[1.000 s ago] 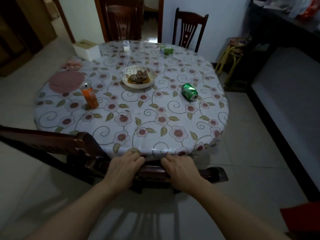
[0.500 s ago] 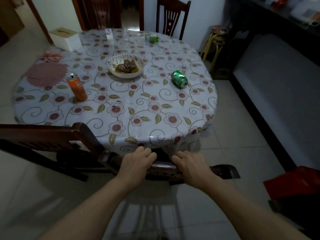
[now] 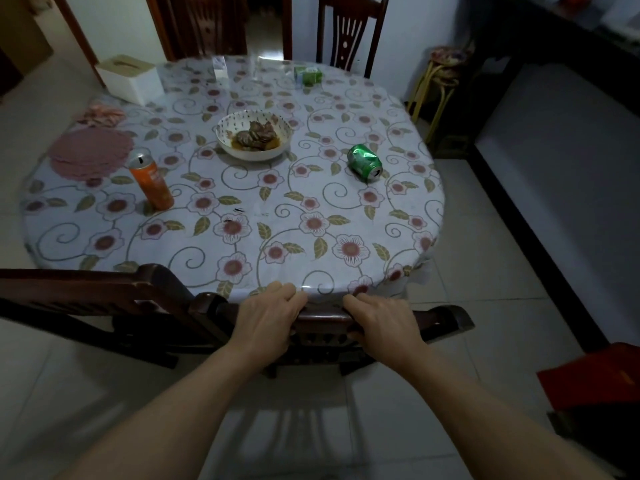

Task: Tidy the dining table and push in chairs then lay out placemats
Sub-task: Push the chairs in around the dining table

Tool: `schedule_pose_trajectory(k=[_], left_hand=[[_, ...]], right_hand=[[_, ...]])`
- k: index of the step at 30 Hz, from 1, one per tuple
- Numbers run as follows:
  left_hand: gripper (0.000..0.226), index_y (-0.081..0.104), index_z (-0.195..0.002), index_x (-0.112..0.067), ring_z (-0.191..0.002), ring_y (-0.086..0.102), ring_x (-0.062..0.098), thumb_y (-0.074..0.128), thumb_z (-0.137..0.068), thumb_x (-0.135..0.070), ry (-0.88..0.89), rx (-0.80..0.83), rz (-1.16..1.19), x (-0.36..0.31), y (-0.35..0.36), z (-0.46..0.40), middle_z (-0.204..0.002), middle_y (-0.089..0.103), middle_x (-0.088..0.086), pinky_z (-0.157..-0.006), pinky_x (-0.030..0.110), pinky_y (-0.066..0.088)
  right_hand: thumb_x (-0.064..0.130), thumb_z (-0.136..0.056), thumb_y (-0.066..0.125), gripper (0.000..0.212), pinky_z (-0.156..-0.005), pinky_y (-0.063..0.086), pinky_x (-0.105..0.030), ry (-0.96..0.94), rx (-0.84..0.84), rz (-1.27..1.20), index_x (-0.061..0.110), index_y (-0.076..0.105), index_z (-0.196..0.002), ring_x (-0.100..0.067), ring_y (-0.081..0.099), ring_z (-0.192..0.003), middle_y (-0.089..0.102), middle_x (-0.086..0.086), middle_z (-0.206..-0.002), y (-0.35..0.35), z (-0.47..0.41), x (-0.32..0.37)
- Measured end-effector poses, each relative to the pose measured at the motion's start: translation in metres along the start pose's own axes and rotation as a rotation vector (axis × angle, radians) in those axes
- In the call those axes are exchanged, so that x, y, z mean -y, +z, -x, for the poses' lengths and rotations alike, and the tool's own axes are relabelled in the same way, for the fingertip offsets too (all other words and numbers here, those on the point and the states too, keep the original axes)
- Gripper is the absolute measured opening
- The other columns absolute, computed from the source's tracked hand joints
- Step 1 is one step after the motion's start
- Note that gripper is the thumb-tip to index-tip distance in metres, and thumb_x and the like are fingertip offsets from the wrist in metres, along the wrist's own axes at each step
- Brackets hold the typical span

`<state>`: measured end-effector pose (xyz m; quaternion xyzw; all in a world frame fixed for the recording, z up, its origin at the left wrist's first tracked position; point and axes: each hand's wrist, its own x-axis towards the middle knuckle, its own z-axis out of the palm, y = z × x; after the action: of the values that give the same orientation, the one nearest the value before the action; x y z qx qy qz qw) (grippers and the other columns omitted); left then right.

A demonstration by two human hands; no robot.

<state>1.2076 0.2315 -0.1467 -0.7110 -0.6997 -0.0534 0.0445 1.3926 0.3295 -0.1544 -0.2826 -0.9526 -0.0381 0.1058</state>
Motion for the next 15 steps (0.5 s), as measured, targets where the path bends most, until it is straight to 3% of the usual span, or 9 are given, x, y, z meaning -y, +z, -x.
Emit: schedule_pose_trajectory(k=[5, 10, 12, 15], left_hand=[[0.050, 0.054, -0.074, -0.021, -0.056, 0.051, 0.018, 0.085, -0.035, -0.015, -0.027, 0.028, 0.003, 0.007, -0.004, -0.008, -0.066, 0.051, -0.003, -0.044, 0.018, -0.001], [0.051, 0.050, -0.069, -0.018, -0.056, 0.049, 0.018, 0.086, -0.034, -0.014, -0.043, 0.028, -0.021, 0.005, -0.005, -0.016, -0.065, 0.050, -0.002, -0.047, 0.017, -0.002], [0.051, 0.051, -0.070, -0.018, -0.056, 0.048, 0.018, 0.086, -0.034, -0.015, -0.033, 0.031, -0.030, 0.003, -0.004, -0.017, -0.065, 0.050, -0.002, -0.045, 0.018, 0.000], [0.051, 0.054, -0.074, -0.019, -0.057, 0.050, 0.018, 0.088, -0.036, -0.023, 0.016, 0.051, -0.041, 0.001, -0.001, -0.010, -0.068, 0.052, -0.002, -0.037, 0.021, 0.018]], right_hand=[[0.032, -0.039, 0.089, 0.057, -0.038, 0.032, -0.020, -0.047, -0.028, -0.077, 0.021, 0.052, -0.081, -0.017, 0.058, -0.047, 0.062, 0.006, -0.062, 0.000, -0.013, -0.006], [0.031, -0.042, 0.088, 0.063, -0.035, 0.033, -0.022, -0.083, -0.039, -0.100, 0.021, 0.040, -0.082, -0.021, 0.057, -0.044, 0.060, 0.002, -0.060, 0.000, -0.018, -0.015], [0.032, -0.042, 0.089, 0.068, -0.036, 0.030, -0.021, -0.089, -0.036, -0.093, 0.022, 0.037, -0.084, -0.021, 0.057, -0.044, 0.061, 0.003, -0.060, -0.002, -0.016, -0.017], [0.031, -0.040, 0.090, 0.071, -0.040, 0.023, -0.020, -0.107, -0.047, -0.062, 0.024, 0.038, -0.089, -0.019, 0.059, -0.046, 0.063, 0.005, -0.062, -0.003, -0.006, -0.016]])
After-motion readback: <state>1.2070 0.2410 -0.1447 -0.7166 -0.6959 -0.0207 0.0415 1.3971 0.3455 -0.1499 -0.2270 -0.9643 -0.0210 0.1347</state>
